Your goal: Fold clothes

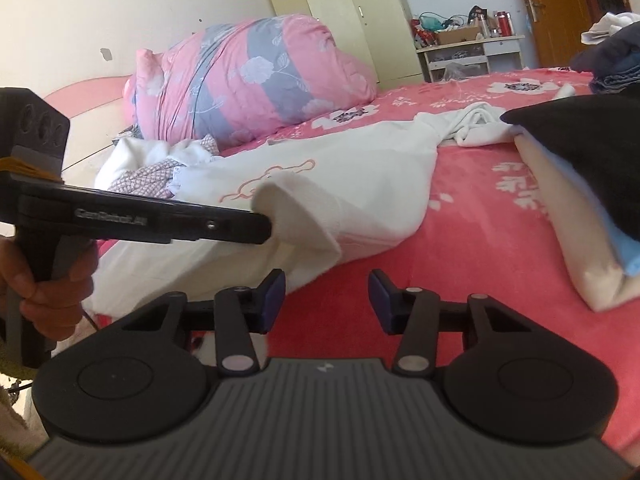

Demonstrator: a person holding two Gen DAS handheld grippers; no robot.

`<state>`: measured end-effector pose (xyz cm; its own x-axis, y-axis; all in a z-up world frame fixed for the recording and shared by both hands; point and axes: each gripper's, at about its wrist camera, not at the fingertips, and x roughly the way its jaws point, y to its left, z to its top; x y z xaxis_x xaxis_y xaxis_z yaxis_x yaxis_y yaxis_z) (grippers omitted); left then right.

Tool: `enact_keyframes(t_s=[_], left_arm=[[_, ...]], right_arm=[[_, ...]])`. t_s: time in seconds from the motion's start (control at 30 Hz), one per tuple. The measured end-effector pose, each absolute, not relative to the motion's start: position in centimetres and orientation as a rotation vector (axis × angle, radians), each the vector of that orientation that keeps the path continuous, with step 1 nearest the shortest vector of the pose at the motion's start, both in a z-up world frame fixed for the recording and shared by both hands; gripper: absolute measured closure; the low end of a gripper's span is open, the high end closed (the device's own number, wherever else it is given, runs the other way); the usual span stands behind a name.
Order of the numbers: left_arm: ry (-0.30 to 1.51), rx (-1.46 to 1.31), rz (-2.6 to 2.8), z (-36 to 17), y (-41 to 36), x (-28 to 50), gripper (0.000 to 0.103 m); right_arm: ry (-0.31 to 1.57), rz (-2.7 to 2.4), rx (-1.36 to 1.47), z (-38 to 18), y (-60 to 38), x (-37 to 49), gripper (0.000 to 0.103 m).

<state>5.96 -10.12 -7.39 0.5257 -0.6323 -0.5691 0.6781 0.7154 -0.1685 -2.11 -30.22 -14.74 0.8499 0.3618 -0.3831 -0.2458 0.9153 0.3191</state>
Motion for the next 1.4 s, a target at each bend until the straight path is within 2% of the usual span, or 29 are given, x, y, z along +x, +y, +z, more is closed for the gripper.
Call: enact_keyframes(t_s=[0.07, 0.1, 0.17, 0.2, 0.23, 0.27, 0.43, 0.53, 0.67, 0.7, 0.73, 0.8, 0.83, 1.0, 1.07, 1.13, 1.4], left_arm=[[0.65, 0.076, -0.789, -7.4, -10.1, 6.0, 0.088], [0.651, 0.074, -0.792, -7.4, -10.1, 6.1, 0.088], [0.653, 0.07, -0.802, -7.4, -10.1, 6.0, 0.088], [0.654, 0.068, -0.809, -7.4, -10.2, 6.0, 0.088], [0.656, 0.066, -0.816, -7.4, -10.2, 5.9, 0.088], [0.658, 0.065, -0.829, -7.4, -10.3, 5.8, 0.088], [0.686, 0.117, -0.902, -8.8, -11.6, 4.8, 0.086], [0.7, 0.149, -0.905, -10.0, -12.3, 4.5, 0.085], [0.696, 0.127, -0.902, -9.8, -12.1, 4.7, 0.085], [0.692, 0.123, -0.901, -9.6, -12.0, 4.7, 0.085], [0.688, 0.12, -0.899, -9.4, -11.9, 4.8, 0.085], [0.678, 0.124, -0.895, -9.0, -11.8, 4.8, 0.085], [0.674, 0.126, -0.894, -8.9, -11.7, 4.8, 0.085], [0.672, 0.124, -0.891, -8.6, -11.5, 4.8, 0.085], [0.672, 0.113, -0.889, -8.5, -11.4, 4.8, 0.085], [0.67, 0.103, -0.89, -8.3, -11.2, 4.9, 0.085], [0.687, 0.108, -0.911, -8.6, -11.6, 4.8, 0.085]], right_arm=[[0.46, 0.35, 0.328, -15.2, -30.4, -1.3, 0.06], [0.466, 0.37, 0.372, -15.4, -30.6, -0.9, 0.064], [0.476, 0.407, 0.481, -15.9, -31.2, -0.6, 0.081], [0.473, 0.409, 0.527, -15.9, -31.5, -0.8, 0.095], [0.47, 0.412, 0.572, -16.0, -31.8, -1.0, 0.101], [0.461, 0.411, 0.61, -16.0, -32.0, -1.4, 0.102], [0.414, 0.354, 0.643, -14.3, -32.6, -6.0, 0.103], [0.469, 0.264, 0.57, -14.8, -32.5, -7.5, 0.103], [0.495, 0.172, 0.415, -14.6, -31.7, -7.7, 0.098], [0.49, 0.183, 0.375, -14.5, -31.4, -7.3, 0.093], [0.485, 0.191, 0.333, -14.4, -31.0, -6.9, 0.077], [0.476, 0.201, 0.223, -14.5, -30.0, -5.9, 0.061], [0.471, 0.208, 0.165, -14.5, -29.4, -5.5, 0.059], [0.406, 0.237, 0.096, -15.2, -28.8, -3.9, 0.06], [0.364, 0.258, 0.088, -15.1, -28.8, -3.7, 0.071], [0.352, 0.278, 0.077, -15.0, -28.7, -3.8, 0.091], [0.467, 0.279, 0.33, -15.2, -29.9, -4.8, 0.096]])
